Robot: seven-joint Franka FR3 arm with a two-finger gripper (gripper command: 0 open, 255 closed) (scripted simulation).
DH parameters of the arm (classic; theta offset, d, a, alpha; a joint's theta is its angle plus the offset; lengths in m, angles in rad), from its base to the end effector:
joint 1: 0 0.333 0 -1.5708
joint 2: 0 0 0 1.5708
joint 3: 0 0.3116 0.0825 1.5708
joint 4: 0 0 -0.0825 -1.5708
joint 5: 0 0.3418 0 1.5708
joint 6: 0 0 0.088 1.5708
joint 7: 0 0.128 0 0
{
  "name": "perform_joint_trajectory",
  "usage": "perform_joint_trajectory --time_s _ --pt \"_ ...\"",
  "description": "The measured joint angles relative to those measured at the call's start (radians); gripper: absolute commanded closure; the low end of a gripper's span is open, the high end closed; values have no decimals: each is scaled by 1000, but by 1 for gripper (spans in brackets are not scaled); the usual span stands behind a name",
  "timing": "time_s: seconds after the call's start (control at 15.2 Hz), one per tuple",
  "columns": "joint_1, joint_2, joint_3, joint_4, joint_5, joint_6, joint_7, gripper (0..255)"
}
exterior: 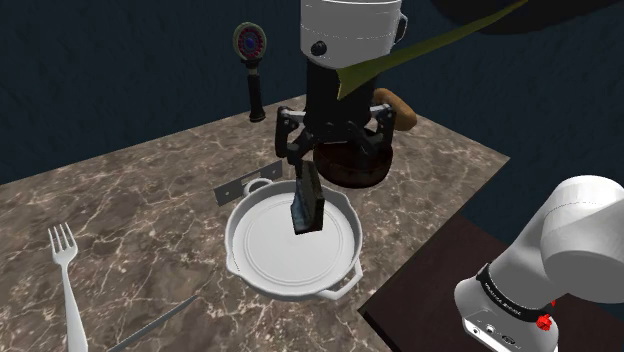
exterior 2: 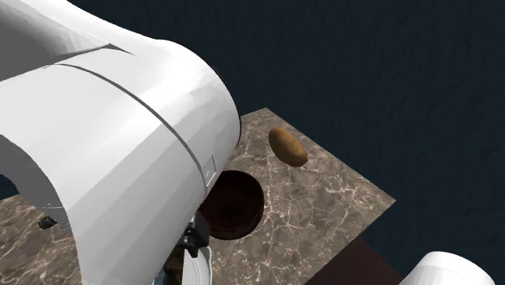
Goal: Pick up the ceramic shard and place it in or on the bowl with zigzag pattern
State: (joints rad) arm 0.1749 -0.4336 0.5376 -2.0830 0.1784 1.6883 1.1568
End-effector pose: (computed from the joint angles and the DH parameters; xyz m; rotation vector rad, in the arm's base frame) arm 0.2681 0.3014 0.5518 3.0059 -0.7834 0.0361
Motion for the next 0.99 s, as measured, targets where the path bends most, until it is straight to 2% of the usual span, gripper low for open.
perform_joint_trajectory --time_s 0.2,0.59,0.66,0.99 --pt "2 -3 3 -42 4 39 -2 0" --pt "3 -4 5 -52 5 48 -2 0" --pt "3 -4 5 -52 5 48 -2 255" --pt "3 -4 5 -52 5 48 -2 255"
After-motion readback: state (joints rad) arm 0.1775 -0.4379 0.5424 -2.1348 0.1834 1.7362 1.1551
